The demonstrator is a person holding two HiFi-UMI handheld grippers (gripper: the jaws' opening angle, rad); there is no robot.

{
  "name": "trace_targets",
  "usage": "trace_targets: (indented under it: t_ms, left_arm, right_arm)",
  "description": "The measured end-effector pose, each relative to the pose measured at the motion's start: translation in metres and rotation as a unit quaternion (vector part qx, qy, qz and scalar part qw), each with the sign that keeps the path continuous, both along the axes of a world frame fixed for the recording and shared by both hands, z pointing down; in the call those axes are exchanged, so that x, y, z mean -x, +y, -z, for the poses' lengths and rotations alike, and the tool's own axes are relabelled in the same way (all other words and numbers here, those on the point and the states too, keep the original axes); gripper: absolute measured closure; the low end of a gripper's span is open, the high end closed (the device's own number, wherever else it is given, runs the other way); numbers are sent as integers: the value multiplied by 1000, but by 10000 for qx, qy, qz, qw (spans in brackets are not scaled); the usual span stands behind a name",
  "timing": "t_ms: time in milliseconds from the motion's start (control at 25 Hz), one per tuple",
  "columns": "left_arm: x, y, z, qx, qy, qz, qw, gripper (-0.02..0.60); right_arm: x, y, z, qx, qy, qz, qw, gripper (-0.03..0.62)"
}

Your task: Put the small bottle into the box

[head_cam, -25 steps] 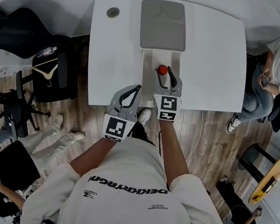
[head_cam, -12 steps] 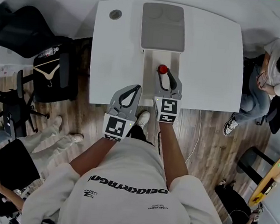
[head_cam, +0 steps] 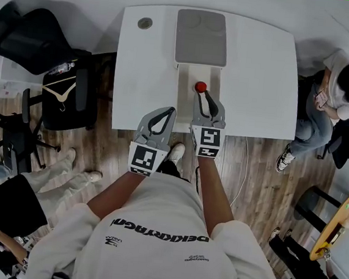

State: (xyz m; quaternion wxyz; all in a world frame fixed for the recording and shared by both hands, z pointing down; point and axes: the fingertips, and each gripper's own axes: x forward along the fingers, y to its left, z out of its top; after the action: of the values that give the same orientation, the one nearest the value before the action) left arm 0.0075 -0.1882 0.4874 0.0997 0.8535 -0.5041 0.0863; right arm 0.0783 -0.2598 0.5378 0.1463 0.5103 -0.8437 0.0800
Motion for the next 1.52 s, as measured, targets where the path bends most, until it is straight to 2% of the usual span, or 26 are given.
trace_targets:
  t_ms: [600, 1520]
  left_arm:
    - [-6, 11, 15, -152, -39, 25, 9999, 575]
    - [-7, 25, 39, -393, -65, 30, 9992, 575]
  right_arm:
    - [-8, 26, 34, -264, -134, 79, 9995, 595]
    - [-6, 69, 77, -499, -571, 239, 9968, 599]
